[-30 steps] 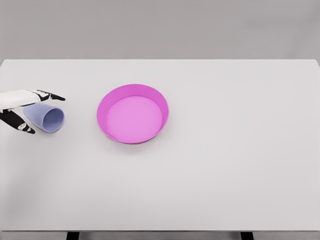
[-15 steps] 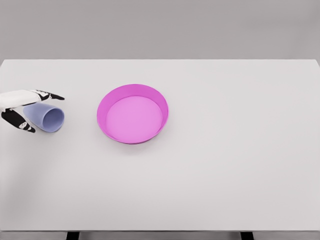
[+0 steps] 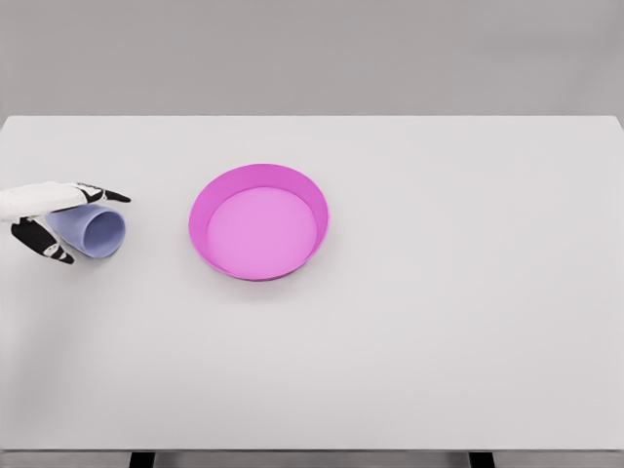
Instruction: Flip the cup with left arm and place it on the plate
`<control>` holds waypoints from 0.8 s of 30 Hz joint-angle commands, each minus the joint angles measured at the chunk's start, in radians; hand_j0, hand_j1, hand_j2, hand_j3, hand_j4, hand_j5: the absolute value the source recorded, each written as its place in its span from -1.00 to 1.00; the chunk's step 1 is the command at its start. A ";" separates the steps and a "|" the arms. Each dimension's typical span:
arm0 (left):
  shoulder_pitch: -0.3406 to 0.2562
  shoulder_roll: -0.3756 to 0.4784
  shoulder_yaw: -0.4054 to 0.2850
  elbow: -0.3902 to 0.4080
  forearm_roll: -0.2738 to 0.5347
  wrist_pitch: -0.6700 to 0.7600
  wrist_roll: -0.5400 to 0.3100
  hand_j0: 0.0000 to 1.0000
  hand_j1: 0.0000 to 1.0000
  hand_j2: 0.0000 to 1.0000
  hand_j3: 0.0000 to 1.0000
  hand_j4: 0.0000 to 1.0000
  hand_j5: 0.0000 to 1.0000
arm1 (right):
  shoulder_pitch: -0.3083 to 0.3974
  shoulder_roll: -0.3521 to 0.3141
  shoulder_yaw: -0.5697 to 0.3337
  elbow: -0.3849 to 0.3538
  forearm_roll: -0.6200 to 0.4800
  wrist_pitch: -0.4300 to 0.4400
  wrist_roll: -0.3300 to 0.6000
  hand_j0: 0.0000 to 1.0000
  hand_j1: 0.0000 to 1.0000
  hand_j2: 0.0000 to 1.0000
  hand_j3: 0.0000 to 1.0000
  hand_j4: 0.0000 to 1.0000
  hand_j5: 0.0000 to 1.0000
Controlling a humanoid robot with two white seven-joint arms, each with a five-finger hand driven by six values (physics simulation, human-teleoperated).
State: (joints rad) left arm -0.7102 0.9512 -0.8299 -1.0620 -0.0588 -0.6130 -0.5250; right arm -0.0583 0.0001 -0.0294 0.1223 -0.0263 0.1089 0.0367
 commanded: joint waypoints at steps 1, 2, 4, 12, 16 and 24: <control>0.000 0.000 0.000 0.007 0.004 0.002 -0.003 1.00 1.00 1.00 1.00 1.00 1.00 | 0.000 0.000 0.000 0.000 0.000 0.000 0.000 1.00 1.00 1.00 1.00 1.00 1.00; 0.000 0.000 0.000 0.007 0.004 0.002 -0.004 0.97 0.97 0.97 0.97 0.97 0.97 | 0.000 0.000 0.000 0.000 0.000 0.000 0.000 1.00 1.00 1.00 1.00 1.00 1.00; 0.000 0.000 -0.002 0.008 0.004 0.002 -0.004 0.89 0.89 0.89 0.89 0.89 0.89 | 0.000 0.000 -0.001 0.000 0.000 0.000 0.000 1.00 1.00 1.00 1.00 1.00 1.00; 0.003 -0.002 -0.028 -0.001 0.028 0.002 -0.001 0.30 0.30 0.30 0.30 0.30 0.30 | 0.000 0.000 0.000 0.000 0.000 0.000 0.000 1.00 1.00 1.00 1.00 1.00 1.00; 0.006 0.000 -0.028 -0.015 0.048 0.002 -0.001 0.17 0.17 0.17 0.17 0.17 0.17 | 0.000 0.000 0.000 0.000 0.000 0.000 0.000 1.00 1.00 1.00 1.00 1.00 1.00; 0.008 0.023 -0.025 -0.203 0.272 0.002 -0.006 0.02 0.02 0.02 0.02 0.02 0.02 | 0.000 0.000 0.000 0.000 0.000 0.000 0.000 1.00 1.00 1.00 1.00 1.00 1.00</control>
State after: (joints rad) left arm -0.7026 0.9689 -0.8565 -1.2218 0.1375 -0.6131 -0.5291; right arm -0.0583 0.0001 -0.0294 0.1223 -0.0262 0.1088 0.0366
